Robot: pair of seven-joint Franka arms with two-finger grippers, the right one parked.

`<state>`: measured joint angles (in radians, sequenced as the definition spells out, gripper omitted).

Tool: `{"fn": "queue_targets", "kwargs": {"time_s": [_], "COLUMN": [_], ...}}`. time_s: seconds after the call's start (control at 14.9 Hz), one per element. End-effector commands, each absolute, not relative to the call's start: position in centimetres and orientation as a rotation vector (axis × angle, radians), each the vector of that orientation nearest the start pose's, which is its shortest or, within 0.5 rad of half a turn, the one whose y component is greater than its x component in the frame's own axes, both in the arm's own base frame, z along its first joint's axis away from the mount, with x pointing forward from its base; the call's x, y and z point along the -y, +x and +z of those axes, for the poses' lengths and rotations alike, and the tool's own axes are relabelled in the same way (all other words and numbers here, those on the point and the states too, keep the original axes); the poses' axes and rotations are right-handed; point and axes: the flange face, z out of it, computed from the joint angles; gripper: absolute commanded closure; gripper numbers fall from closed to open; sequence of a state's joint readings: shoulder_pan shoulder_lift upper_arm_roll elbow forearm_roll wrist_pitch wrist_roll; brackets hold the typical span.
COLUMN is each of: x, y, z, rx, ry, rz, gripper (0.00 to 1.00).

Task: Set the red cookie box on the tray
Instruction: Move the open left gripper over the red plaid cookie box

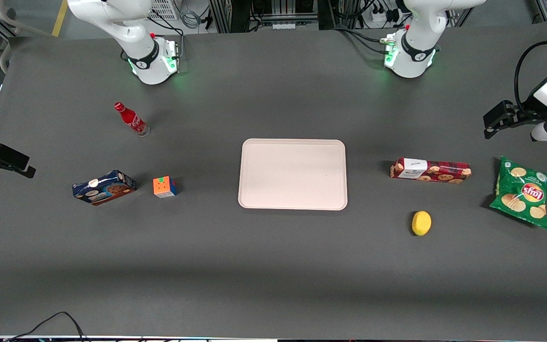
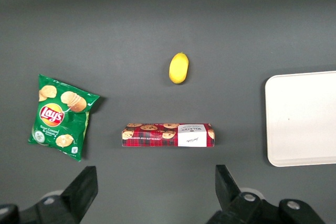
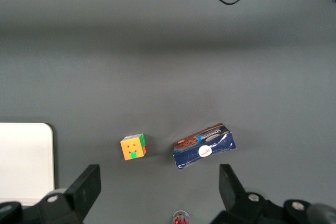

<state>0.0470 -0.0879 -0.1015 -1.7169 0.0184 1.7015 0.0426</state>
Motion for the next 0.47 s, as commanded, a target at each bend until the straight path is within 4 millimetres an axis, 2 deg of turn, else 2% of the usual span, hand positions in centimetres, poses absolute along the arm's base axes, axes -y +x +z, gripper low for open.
{"fn": "queue_targets", "kwargs": {"time_s": [0.0, 0.27, 0.4], "x": [3.3, 3.6, 4.5], "y": [54.2, 54.8, 54.9], "z": [62.1, 61.4, 60.3], "rx": [-0.176, -0.225, -0.475], "ry": [-3.112, -3.105, -3.059], "rz": [-0.129, -0.131, -0.088], "gripper": [0.0, 0.0, 0.0]}}
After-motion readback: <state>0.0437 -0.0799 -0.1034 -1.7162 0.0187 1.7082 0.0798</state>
